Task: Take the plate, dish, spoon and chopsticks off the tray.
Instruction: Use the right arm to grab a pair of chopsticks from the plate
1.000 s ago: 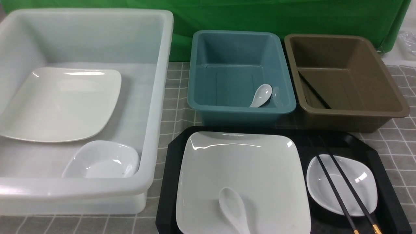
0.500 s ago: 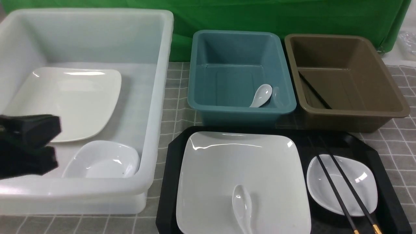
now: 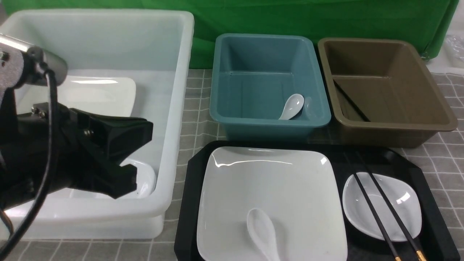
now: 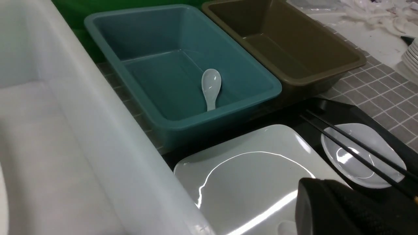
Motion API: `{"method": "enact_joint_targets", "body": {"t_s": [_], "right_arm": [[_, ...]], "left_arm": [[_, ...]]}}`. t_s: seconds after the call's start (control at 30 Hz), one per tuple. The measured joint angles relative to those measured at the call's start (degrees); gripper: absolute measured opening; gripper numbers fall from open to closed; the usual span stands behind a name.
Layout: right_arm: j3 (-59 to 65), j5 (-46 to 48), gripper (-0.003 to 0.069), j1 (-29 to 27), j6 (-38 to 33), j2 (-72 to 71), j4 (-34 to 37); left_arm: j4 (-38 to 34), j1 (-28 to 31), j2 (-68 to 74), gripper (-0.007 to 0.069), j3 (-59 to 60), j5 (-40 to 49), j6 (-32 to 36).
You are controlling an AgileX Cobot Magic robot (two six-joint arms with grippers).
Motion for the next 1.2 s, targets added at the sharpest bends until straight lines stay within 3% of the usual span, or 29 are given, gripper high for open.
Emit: {"method": "enact_joint_targets", "body": {"t_s": [0.13,0.23,0.33,0.37,0.4,0.5,0.67,0.77,1.0,1.2], "right_arm": [[-4.9,8.7,0.0173,1.4,1.9,2.9,0.4],[-13.7,18.9,0.0144,4.8,-4.9,10.0,0.4],[-30.0,36.9,0.0141,10.8,-15.2,27.8,0.0],[-30.8,36.9,0.0141,11.1,-15.6,27.8,0.0],[-35.9,43.3,0.0144,12.9,-18.5,35.1,-0.2],[-44.1,49.5,0.0168,15.2,-23.5,50.3,-0.6],[-50.4,51.6,0.0262,14.6,-29.2,66.4,-0.7],[-51.3,51.7,0.0358,11.6,-32.8,76.7,-0.7],[-51.4,45.8,0.0557,8.1,-34.0,85.6,1.1],[-51.5,41.9,0.0588,8.0,-34.0,90.3,3.0]], "left_arm": [[-1.8,-0.1,0.0,0.0007,-0.1,0.5,4.2],[-3.6,-0.1,0.0,0.0007,-0.9,2.6,8.5],[-5.0,-0.1,0.0,0.0007,-3.1,5.3,12.6],[-5.0,-0.1,0.0,0.0007,-3.1,5.3,12.6],[-5.1,-0.1,0.0,0.0007,-3.9,6.2,13.1],[-5.4,-0.1,0.0,0.0007,-5.0,9.0,13.4],[-5.9,-0.1,-0.7,0.0007,-5.0,12.6,14.4],[-5.9,-0.1,-1.7,0.0007,-5.1,12.7,14.6],[-5.8,-0.1,-2.8,0.0007,-5.2,12.2,14.9],[-5.8,-0.1,-2.8,0.0007,-5.2,11.6,15.2]]}}
